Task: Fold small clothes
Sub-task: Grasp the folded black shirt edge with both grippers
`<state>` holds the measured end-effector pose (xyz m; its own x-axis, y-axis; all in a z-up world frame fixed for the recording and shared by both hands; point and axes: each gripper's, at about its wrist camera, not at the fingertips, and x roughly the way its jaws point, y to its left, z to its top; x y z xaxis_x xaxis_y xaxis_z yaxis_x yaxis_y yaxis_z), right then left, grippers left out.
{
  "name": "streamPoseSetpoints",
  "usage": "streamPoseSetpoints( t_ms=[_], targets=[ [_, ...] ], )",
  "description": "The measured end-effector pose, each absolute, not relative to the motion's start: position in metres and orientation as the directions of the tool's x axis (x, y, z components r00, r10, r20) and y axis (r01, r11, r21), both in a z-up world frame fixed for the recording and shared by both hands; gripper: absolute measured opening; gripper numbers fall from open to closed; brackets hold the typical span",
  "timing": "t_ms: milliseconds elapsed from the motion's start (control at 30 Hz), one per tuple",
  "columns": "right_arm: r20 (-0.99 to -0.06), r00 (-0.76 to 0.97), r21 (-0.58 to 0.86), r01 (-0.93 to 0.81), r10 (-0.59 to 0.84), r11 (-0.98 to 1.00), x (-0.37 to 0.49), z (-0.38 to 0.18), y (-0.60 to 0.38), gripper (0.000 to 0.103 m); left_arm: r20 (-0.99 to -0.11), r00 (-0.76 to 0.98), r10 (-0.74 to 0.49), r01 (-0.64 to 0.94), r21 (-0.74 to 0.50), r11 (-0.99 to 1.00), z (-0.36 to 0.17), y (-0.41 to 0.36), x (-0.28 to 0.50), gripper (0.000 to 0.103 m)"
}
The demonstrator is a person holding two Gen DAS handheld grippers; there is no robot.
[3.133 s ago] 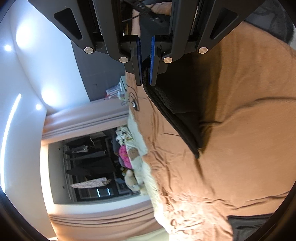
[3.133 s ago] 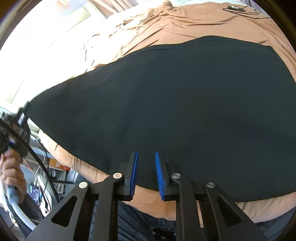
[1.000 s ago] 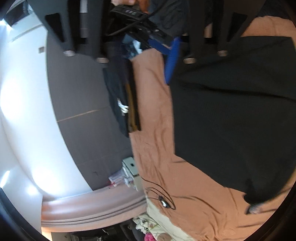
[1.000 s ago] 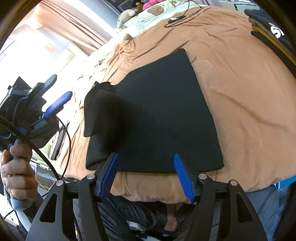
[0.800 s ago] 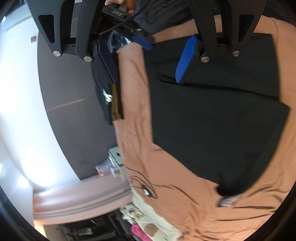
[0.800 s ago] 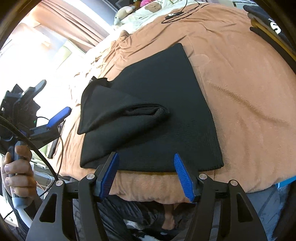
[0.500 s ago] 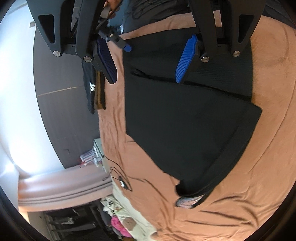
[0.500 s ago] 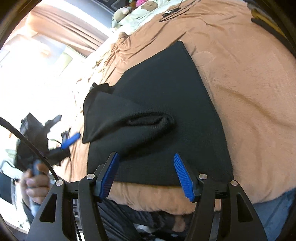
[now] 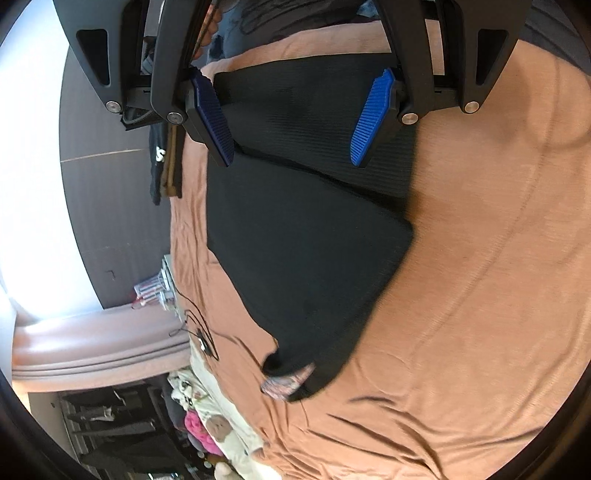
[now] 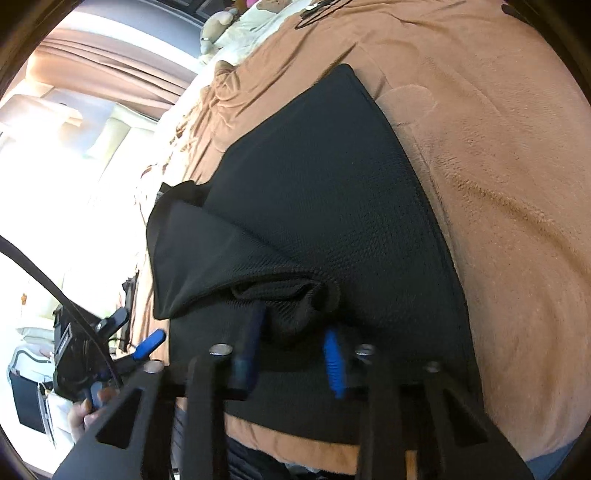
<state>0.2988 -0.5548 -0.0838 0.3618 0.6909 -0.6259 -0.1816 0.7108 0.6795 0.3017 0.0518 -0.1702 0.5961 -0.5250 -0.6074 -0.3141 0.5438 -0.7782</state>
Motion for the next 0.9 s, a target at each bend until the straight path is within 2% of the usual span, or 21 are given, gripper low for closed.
streamPoseSetpoints(
  t_ms=[67,133,433,467,533,600,700,900],
  targets=[
    [-0.623,0.372,0.672,-0.194,0.688,0.715,0.296,-0.08,-0.553,0.006,-0.63,0.595,-0.499,-0.328,-0.757,0.565,-0.17,0.056,0.299,0.067],
    [-0.623,0.386,0.661,-0.208,0.681,0.722,0.293,-0.076,-0.55,0.004,-0.642,0.591,-0.488,-0.335,-0.746,0.575,-0.173,0.057,0.296,0.067],
    [-0.609,0.436,0.62,-0.26,0.662,0.741,0.275,-0.058,-0.551,0.002,-0.711,0.528,-0.464,-0.378,-0.686,0.621,-0.193,0.058,0.282,0.062],
    [-0.607,0.441,0.617,-0.263,0.661,0.742,0.273,-0.056,-0.551,0.002,-0.717,0.516,-0.468,-0.379,-0.682,0.626,-0.198,0.058,0.28,0.057],
    [-0.605,0.447,0.614,-0.264,0.659,0.744,0.27,-0.055,-0.552,0.002,-0.728,0.491,-0.478,-0.384,-0.673,0.632,-0.206,0.055,0.28,0.034],
    [-0.602,0.454,0.613,-0.263,0.656,0.745,0.265,-0.054,-0.554,0.002,-0.747,0.477,-0.464,-0.393,-0.653,0.647,-0.211,0.054,0.279,0.017],
    [-0.602,0.457,0.612,-0.262,0.655,0.746,0.257,-0.056,-0.555,0.002,-0.74,0.487,-0.464,-0.383,-0.658,0.648,-0.211,0.055,0.275,0.009],
    [-0.602,0.459,0.612,-0.259,0.653,0.747,0.244,-0.058,-0.558,0.002,-0.73,0.499,-0.468,-0.378,-0.669,0.64,-0.208,0.063,0.268,0.008]
  ],
)
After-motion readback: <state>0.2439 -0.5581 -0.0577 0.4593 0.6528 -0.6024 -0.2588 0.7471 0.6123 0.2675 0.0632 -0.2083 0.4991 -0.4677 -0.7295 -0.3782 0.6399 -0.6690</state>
